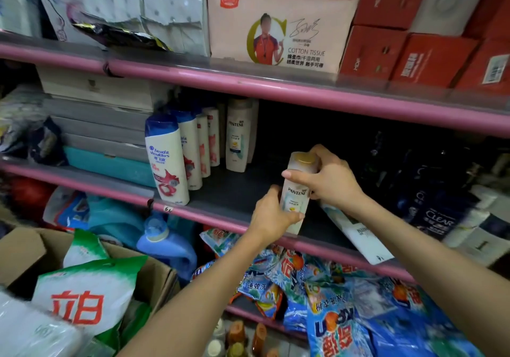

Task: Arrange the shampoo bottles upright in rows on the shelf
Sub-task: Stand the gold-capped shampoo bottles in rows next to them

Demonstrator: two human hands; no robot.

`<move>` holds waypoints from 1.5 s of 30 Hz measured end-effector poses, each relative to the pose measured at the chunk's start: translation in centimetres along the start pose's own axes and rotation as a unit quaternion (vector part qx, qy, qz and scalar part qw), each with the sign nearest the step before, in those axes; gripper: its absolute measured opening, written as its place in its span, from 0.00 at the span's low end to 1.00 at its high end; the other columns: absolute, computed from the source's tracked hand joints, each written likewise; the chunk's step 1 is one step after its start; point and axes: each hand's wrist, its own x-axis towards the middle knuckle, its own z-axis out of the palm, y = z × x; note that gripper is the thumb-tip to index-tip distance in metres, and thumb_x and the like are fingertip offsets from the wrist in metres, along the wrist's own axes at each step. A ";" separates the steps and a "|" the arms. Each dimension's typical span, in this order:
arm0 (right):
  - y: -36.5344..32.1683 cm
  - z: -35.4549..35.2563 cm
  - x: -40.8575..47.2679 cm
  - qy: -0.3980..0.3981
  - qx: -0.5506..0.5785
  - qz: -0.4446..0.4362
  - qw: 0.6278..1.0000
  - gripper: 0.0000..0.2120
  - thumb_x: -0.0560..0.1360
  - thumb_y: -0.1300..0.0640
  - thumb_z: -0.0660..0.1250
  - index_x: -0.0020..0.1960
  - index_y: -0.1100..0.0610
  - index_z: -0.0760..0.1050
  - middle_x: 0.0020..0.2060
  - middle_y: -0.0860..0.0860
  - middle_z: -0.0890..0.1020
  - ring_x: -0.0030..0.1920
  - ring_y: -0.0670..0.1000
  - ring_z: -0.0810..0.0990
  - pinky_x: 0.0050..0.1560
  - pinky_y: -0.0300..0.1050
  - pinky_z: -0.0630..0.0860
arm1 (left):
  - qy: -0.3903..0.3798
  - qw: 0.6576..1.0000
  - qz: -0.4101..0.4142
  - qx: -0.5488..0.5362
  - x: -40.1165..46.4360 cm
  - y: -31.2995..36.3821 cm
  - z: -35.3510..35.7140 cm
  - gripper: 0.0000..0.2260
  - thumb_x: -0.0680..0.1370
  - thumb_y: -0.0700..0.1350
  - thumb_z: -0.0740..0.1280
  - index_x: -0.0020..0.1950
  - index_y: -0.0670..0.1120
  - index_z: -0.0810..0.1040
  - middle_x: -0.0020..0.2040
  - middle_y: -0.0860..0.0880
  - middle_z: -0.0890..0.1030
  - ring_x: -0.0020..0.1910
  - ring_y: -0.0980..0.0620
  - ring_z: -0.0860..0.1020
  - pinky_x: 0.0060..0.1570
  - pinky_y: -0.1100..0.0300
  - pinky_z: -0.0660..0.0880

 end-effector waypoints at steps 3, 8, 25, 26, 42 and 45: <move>-0.1 -0.1 0.0 -0.041 0.006 -0.013 0.999 0.25 0.65 0.40 0.75 0.54 0.52 0.72 0.41 0.46 0.79 0.41 0.48 0.83 0.36 0.48 0.83 | 0.016 1.000 0.004 0.019 -0.1 0.0 0.1 0.27 0.67 0.49 0.78 0.59 0.46 0.69 0.55 0.48 0.79 0.53 0.49 0.79 0.53 0.49 0.78; 1.2 -3.5 -0.3 -0.090 -0.011 0.052 0.995 0.35 0.65 0.27 0.61 0.60 0.52 0.73 0.50 0.48 0.80 0.50 0.48 0.80 0.47 0.45 0.79 | 0.035 0.999 0.010 0.031 0.3 -0.4 -0.3 0.24 0.67 0.47 0.78 0.58 0.46 0.72 0.56 0.48 0.81 0.54 0.49 0.80 0.54 0.51 0.78; 8.1 -3.7 -5.5 -0.240 -0.412 0.243 0.845 0.34 0.70 0.39 0.68 0.66 0.61 0.65 0.63 0.59 0.67 0.59 0.57 0.74 0.54 0.45 0.74 | 0.061 0.998 -0.020 0.014 0.8 -1.3 -1.1 0.25 0.68 0.46 0.77 0.60 0.45 0.70 0.60 0.46 0.79 0.57 0.47 0.78 0.57 0.50 0.77; 8.1 -3.6 -5.7 -0.244 -0.423 0.226 0.843 0.28 0.71 0.44 0.66 0.65 0.60 0.67 0.61 0.58 0.69 0.57 0.56 0.75 0.50 0.44 0.74 | 0.059 0.998 -0.020 0.020 0.9 -1.0 -0.5 0.24 0.69 0.45 0.77 0.60 0.45 0.69 0.60 0.46 0.79 0.58 0.46 0.78 0.57 0.50 0.77; 4.7 -8.4 -6.5 0.036 0.331 0.344 0.878 0.07 0.78 0.64 0.63 0.47 0.69 0.75 0.30 0.60 0.84 0.28 0.52 0.84 0.25 0.35 0.77 | 0.182 0.960 0.187 0.098 -4.1 0.9 1.2 0.36 0.75 0.49 0.70 0.76 0.45 0.54 0.76 0.48 0.54 0.74 0.51 0.57 0.71 0.58 0.60; 2.5 -9.0 -7.6 0.047 0.379 0.332 0.862 0.06 0.77 0.63 0.64 0.44 0.66 0.75 0.25 0.56 0.82 0.28 0.51 0.84 0.26 0.36 0.78 | 0.108 0.949 0.265 0.130 -6.1 1.9 1.8 0.41 0.73 0.51 0.73 0.77 0.47 0.51 0.77 0.51 0.49 0.76 0.54 0.52 0.72 0.62 0.54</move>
